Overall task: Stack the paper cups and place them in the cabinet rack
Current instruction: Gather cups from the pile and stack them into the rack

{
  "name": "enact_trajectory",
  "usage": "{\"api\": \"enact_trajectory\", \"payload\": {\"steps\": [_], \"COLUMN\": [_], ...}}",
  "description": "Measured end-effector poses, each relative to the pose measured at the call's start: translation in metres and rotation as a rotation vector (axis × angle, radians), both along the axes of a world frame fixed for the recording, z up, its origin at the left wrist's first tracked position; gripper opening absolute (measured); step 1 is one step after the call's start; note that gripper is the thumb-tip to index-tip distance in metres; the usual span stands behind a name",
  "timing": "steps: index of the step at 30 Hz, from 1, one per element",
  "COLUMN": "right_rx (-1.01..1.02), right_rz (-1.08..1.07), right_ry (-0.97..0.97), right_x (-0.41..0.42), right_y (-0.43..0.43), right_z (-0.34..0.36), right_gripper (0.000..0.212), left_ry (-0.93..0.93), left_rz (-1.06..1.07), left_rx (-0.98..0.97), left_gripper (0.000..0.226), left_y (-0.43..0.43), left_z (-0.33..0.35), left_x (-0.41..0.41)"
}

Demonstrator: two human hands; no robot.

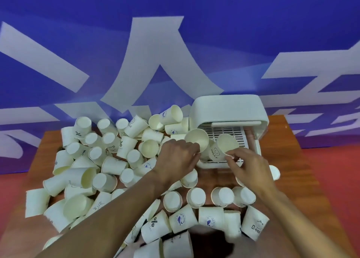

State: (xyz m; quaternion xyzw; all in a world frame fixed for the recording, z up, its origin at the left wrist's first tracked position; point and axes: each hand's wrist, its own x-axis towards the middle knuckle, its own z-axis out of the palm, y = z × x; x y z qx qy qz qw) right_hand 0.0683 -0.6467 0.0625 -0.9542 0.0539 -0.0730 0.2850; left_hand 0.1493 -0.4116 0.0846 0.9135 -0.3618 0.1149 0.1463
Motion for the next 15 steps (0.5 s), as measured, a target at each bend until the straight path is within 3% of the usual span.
{"api": "enact_trajectory", "payload": {"steps": [15], "right_rx": [0.007], "right_rz": [-0.003], "right_ry": [-0.186], "right_x": [-0.013], "right_y": [-0.094], "right_z": [-0.024], "right_gripper": [0.013], "left_ry": [-0.038], "left_rz": [0.022], "left_rx": [0.149], "left_gripper": [0.026], "left_y": [-0.074], "left_z": [-0.033], "left_x": [-0.009]}}
